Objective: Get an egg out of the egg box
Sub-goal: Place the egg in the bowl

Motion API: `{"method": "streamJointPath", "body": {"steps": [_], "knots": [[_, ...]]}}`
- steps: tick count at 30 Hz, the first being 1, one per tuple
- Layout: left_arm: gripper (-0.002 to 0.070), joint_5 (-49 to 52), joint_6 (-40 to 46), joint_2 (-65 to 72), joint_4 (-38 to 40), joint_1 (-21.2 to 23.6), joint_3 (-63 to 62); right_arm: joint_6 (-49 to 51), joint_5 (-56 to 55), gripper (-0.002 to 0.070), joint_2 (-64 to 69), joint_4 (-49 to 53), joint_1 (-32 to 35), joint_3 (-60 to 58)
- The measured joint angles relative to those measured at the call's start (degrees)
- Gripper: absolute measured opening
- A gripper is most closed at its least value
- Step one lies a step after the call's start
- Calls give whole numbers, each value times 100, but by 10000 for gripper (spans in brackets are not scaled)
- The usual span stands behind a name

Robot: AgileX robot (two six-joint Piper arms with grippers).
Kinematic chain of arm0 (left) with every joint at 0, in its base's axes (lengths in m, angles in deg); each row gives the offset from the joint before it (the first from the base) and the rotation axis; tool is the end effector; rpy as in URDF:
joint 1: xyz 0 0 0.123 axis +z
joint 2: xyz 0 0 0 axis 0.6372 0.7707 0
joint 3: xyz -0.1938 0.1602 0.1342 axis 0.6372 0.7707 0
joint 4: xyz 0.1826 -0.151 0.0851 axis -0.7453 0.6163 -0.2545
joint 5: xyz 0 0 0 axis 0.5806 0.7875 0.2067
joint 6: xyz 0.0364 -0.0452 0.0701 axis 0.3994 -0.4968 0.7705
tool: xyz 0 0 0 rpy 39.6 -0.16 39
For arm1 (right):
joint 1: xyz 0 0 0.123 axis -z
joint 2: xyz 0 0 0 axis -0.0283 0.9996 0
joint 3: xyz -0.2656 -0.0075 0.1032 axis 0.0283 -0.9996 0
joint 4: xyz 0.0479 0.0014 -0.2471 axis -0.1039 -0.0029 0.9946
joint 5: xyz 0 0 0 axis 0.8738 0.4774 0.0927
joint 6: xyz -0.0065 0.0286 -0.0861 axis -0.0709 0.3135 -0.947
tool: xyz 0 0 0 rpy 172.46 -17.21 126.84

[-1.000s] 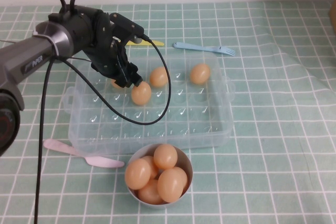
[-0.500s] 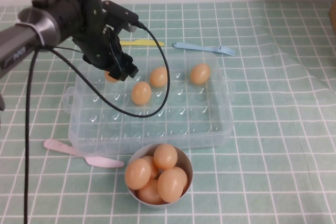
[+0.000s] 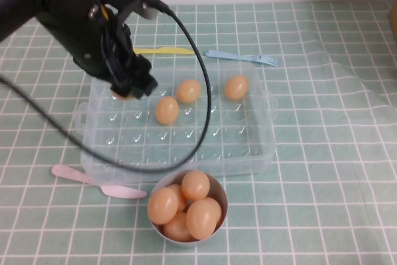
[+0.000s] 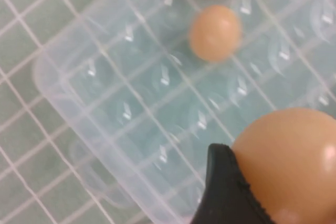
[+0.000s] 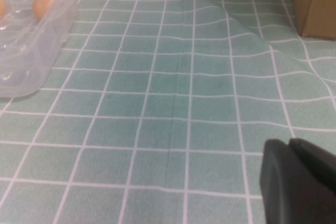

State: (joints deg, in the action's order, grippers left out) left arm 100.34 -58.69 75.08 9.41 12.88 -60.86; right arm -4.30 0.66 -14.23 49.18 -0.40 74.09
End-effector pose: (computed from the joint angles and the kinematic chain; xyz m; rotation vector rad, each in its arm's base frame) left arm 0.3207 -0.1567 0.3438 0.9127 2.5058 -0.0108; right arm 0.0520 0.0099 0.1725 -0.0533 1.8593 0.1361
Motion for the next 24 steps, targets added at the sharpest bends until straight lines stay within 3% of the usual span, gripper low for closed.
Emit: {"method": "streamJointPath", "body": {"steps": [9,18,24], "knots": [[359,663,194,-538,153,-821,721,0,0,-18,0,0,0,0],[359,693,2146,-54,546,-1563,728,0,0,-18,0,0,0,0],[358,693,2801,152,615,-1688,728,0,0,-18,0,0,0,0]]}}
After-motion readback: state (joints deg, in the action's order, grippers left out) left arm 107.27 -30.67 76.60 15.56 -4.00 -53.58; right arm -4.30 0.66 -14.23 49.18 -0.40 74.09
